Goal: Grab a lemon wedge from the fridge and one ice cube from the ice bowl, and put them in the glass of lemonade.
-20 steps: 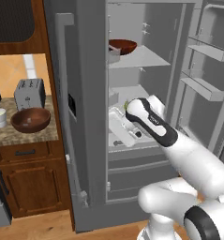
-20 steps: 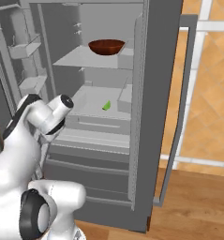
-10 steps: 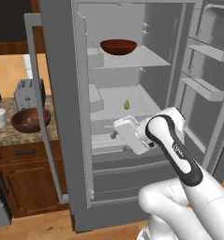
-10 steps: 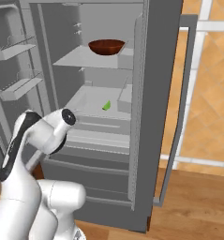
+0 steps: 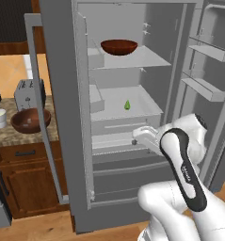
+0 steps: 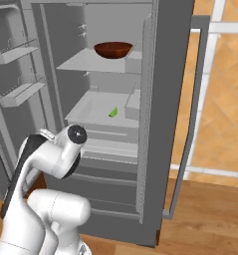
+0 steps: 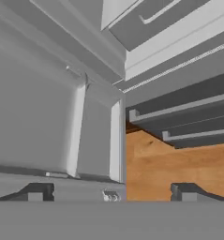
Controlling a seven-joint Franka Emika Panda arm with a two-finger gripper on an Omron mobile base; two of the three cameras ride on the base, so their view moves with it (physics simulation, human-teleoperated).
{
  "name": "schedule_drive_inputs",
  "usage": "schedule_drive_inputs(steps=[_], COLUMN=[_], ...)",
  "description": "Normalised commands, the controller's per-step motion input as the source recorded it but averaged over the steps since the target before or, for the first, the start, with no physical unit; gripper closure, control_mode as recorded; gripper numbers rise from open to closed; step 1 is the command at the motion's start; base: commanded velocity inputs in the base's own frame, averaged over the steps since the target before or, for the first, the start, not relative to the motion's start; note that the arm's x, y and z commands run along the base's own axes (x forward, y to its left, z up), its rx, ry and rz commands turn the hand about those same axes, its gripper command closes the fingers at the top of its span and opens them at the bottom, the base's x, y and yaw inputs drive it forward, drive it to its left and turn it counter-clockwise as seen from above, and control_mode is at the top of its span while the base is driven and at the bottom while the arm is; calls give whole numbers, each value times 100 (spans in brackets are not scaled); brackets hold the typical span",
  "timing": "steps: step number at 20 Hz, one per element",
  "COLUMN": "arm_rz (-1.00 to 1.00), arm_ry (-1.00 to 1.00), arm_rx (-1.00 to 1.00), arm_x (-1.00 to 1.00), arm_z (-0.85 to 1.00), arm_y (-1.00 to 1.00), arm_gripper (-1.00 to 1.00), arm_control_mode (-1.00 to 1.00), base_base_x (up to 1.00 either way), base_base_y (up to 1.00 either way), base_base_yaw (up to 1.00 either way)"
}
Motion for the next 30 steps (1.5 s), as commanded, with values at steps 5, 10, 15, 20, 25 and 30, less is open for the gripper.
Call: schedule_drive_inputs(steps=[5,10,15,20,25,30], arm_rz=[-27,-24,-19,-14,-1,0], arm_ry=[2,-1,0,0,0,0], arm_rx=[-33,-14,-8,-4,0,0], arm_x=[-17,-43,-52,-44,-4,0], arm_z=[-8,0,0,0,0,0], arm_y=[-53,-7,-3,-1,0,0], arm_gripper=[-100,-100,-100,-100,-100,-100], arm_control_mode=[-100,-100,-100,-100,100,100], base_base_x=[0,0,0,0,6,89], base_base_y=[0,0,0,0,-2,-19], base_base_yaw=[0,0,0,0,0,0])
